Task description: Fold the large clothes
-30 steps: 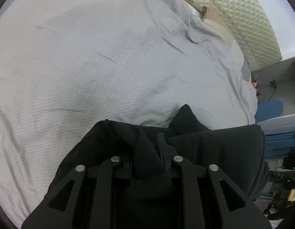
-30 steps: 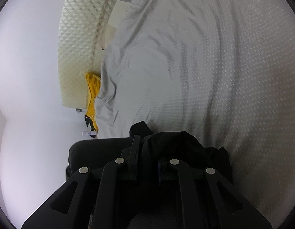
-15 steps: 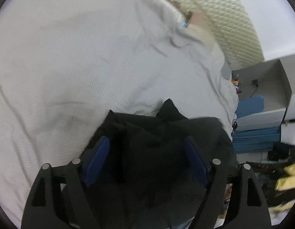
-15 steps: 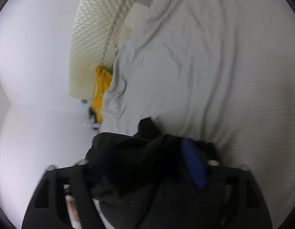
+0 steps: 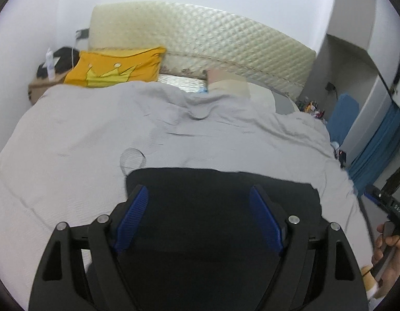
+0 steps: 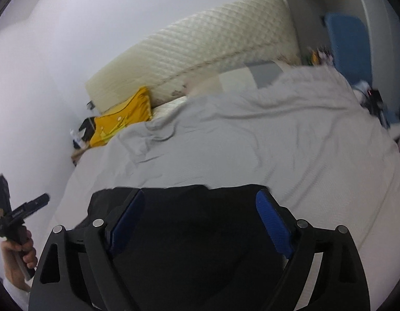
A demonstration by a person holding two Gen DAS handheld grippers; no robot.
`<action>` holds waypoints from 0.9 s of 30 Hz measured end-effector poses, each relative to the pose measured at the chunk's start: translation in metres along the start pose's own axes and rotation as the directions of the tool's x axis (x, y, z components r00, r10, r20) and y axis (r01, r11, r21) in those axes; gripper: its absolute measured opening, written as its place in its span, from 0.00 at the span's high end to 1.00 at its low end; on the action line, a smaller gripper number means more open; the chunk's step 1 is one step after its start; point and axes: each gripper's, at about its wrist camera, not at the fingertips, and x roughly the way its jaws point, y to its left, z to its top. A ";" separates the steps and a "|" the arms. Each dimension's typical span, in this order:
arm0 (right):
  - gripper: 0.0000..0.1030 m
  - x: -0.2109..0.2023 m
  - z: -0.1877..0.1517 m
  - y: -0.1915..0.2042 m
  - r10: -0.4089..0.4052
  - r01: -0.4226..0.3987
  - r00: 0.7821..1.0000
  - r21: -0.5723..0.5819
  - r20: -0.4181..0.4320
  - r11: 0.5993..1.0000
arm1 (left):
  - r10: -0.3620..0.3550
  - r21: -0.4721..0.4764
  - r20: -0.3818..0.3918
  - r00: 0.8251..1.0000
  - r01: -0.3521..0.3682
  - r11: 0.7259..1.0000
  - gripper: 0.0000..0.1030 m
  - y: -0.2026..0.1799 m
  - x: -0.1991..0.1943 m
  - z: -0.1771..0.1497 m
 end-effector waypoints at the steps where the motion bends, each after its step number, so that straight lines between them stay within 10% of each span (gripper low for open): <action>1: 0.14 0.008 -0.007 0.010 0.006 -0.006 1.000 -0.018 0.000 1.000 | 0.007 0.018 0.005 1.000 -0.007 1.000 0.22 -0.007 0.006 -0.004; 14: 0.03 0.094 -0.081 0.054 -0.071 0.061 0.996 -0.163 -0.057 0.985 | 0.071 0.172 -0.024 0.997 -0.066 0.983 0.22 -0.038 0.075 -0.057; 27: 0.00 0.123 -0.083 0.048 -0.055 0.043 0.995 -0.146 -0.078 0.988 | 0.084 0.160 -0.052 0.995 -0.075 0.984 0.19 -0.036 0.100 -0.066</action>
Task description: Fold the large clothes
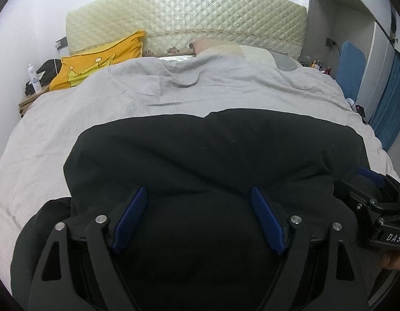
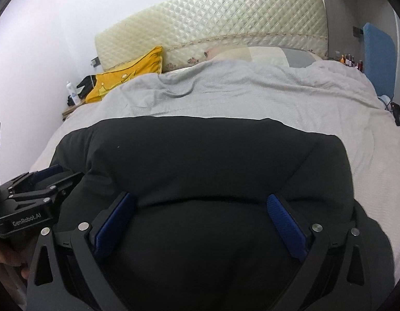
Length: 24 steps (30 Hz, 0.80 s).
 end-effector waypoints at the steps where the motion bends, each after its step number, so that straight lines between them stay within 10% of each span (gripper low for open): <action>1: 0.00 0.005 0.002 0.000 -0.002 0.002 1.000 -0.001 0.005 1.000 | 0.001 -0.004 -0.002 1.000 -0.001 1.000 0.19 0.001 0.003 0.001; 24: 0.00 0.005 0.018 -0.006 0.005 -0.004 1.000 -0.035 0.022 0.999 | 0.011 -0.041 0.045 0.999 -0.009 0.999 0.14 0.036 -0.004 0.026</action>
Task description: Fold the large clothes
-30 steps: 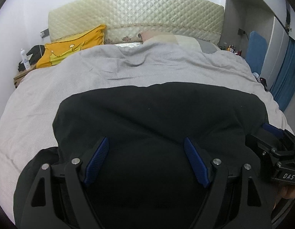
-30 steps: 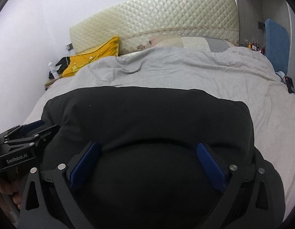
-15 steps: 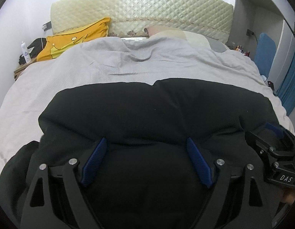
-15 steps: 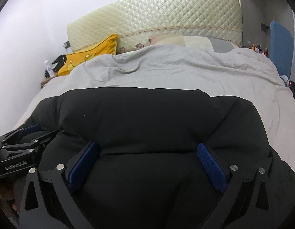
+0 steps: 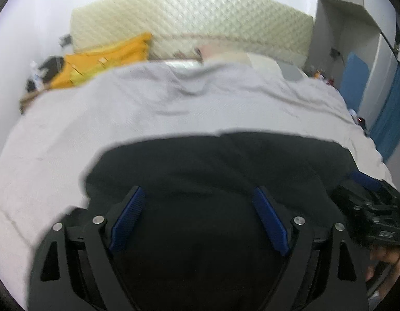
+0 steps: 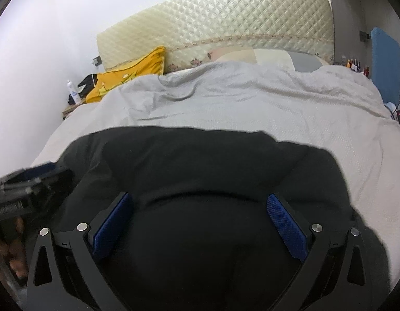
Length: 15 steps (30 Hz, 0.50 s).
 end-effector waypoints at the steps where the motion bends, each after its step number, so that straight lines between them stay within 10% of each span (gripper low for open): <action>1: 0.00 -0.006 0.001 -0.003 -0.004 0.004 1.000 -0.002 0.008 1.000 | 0.017 -0.003 0.016 1.000 -0.017 1.000 0.14 0.006 -0.004 0.001; 8: 0.39 -0.026 -0.005 -0.036 -0.063 0.063 0.998 0.032 0.008 0.998 | 0.090 -0.018 0.007 0.996 -0.090 0.996 0.14 0.039 -0.005 -0.012; 15: 0.42 -0.019 -0.019 -0.048 -0.102 0.103 0.995 0.039 -0.013 0.994 | 0.118 0.030 -0.020 0.993 -0.117 0.993 0.14 0.036 0.009 -0.032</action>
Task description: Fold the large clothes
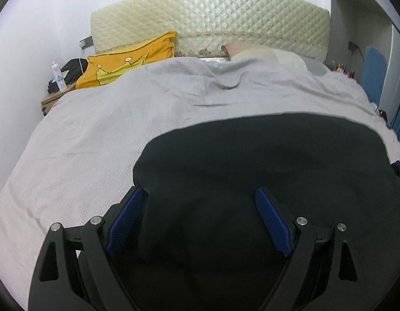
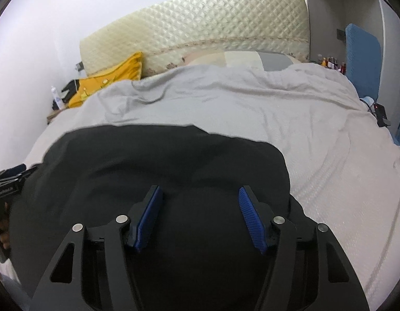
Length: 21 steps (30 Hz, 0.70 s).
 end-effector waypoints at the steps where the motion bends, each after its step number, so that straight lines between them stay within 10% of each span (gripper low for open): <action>1: 0.41 0.002 -0.002 0.001 -0.009 0.009 1.000 -0.007 -0.001 1.000 | 0.003 0.002 0.002 1.000 -0.003 1.000 0.14 -0.001 0.000 -0.002; 21: 0.26 -0.012 -0.002 0.007 0.011 -0.013 0.999 0.051 0.034 0.999 | -0.031 -0.074 0.019 0.999 0.032 0.997 0.06 0.001 -0.020 -0.006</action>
